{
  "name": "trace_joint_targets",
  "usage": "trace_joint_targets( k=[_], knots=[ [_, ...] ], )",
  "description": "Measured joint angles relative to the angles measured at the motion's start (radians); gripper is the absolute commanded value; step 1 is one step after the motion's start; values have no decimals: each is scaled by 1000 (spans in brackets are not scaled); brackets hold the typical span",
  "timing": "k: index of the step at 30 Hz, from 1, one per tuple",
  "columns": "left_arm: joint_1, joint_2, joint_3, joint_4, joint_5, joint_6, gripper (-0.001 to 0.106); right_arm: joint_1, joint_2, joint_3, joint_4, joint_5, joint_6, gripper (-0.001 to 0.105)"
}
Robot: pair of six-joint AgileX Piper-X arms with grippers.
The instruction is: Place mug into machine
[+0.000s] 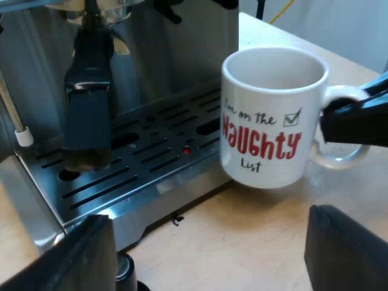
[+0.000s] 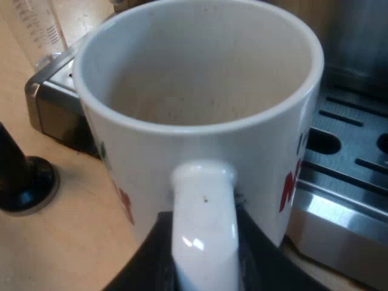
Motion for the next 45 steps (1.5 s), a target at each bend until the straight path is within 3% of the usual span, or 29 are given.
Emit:
trace_joint_targets(
  k=[21, 37, 45],
  knots=[
    [0, 0, 0, -4, 32, 0, 66, 0, 256, -204, -36, 2, 3, 0],
    [0, 0, 0, -4, 37, 0, 66, 0, 334, -230, -112, 30, 3, 0],
    [0, 0, 0, -4, 37, 0, 66, 0, 392, -290, -120, 40, 3, 0]
  ],
)
